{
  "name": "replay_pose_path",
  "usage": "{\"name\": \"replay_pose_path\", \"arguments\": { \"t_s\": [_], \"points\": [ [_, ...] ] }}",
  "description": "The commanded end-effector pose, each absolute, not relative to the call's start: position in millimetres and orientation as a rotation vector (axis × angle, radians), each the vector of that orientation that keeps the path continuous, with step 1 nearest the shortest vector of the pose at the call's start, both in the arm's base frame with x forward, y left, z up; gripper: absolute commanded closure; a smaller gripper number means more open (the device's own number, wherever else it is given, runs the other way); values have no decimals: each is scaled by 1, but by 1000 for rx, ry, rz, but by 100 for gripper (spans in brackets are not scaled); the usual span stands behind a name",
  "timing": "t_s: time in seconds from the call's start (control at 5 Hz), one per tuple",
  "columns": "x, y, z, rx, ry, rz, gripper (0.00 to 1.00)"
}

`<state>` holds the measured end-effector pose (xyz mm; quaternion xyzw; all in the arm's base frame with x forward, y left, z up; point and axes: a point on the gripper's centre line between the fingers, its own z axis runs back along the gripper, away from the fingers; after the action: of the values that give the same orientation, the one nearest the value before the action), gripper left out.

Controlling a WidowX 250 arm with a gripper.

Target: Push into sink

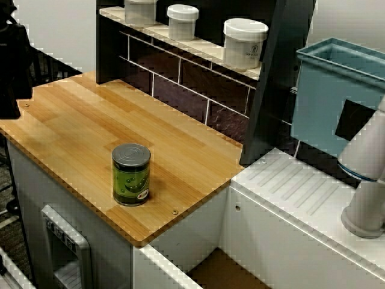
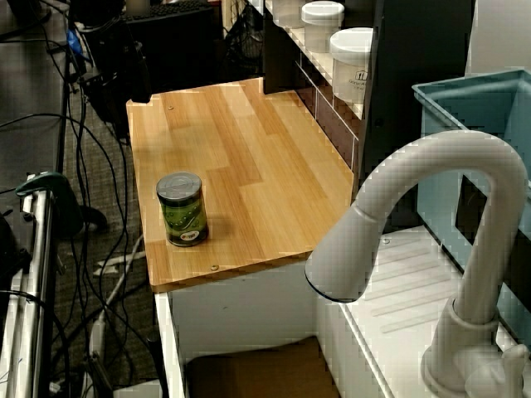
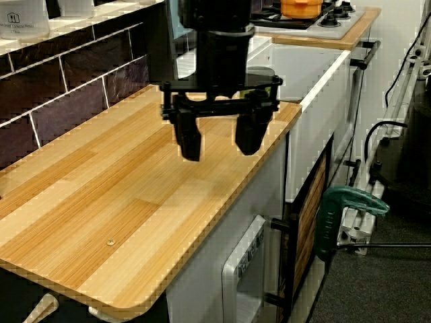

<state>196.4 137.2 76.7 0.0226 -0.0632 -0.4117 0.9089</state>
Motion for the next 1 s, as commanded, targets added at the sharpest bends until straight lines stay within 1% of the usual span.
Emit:
{"name": "replay_pose_path", "arguments": {
  "t_s": [0.0, 0.2, 0.4, 0.6, 0.8],
  "points": [
    [194, 107, 82, 70, -152, -886, 0],
    [197, 85, 79, 63, -137, -939, 0],
    [200, 57, 75, 59, -154, -977, 0],
    [205, 23, 64, 92, -172, -990, 0],
    [213, -2, 54, 90, -167, -999, 0]
  ]
}}
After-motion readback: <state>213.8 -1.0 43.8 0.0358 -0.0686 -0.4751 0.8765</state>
